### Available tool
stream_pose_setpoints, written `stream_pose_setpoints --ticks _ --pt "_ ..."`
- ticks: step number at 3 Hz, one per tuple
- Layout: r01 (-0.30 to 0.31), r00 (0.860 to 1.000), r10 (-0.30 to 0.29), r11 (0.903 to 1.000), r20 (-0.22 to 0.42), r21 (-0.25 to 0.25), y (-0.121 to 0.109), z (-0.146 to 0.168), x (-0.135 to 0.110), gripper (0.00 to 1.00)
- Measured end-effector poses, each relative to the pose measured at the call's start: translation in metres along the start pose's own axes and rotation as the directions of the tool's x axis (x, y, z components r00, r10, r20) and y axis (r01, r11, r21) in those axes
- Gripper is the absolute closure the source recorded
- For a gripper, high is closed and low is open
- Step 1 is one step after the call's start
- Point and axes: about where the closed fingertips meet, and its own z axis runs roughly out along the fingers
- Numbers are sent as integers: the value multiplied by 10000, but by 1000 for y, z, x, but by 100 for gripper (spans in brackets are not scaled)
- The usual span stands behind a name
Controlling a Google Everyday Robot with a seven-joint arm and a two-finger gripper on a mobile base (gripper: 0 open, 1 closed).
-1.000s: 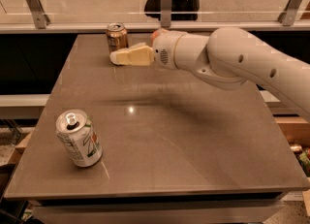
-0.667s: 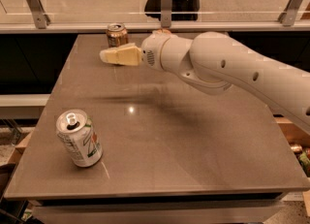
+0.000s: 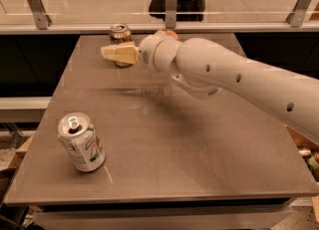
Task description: Pick orange can
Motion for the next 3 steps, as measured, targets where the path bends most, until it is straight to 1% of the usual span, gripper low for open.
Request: stream_pose_setpoints --ticks 1,2,3 --pt "33 9999 -37 9995 129 315 -17 11 4 0" --pt "154 9998 -157 9997 155 202 -25 26 5 0" --pt "442 9988 -441 9990 200 -73 -32 44 -2 0"
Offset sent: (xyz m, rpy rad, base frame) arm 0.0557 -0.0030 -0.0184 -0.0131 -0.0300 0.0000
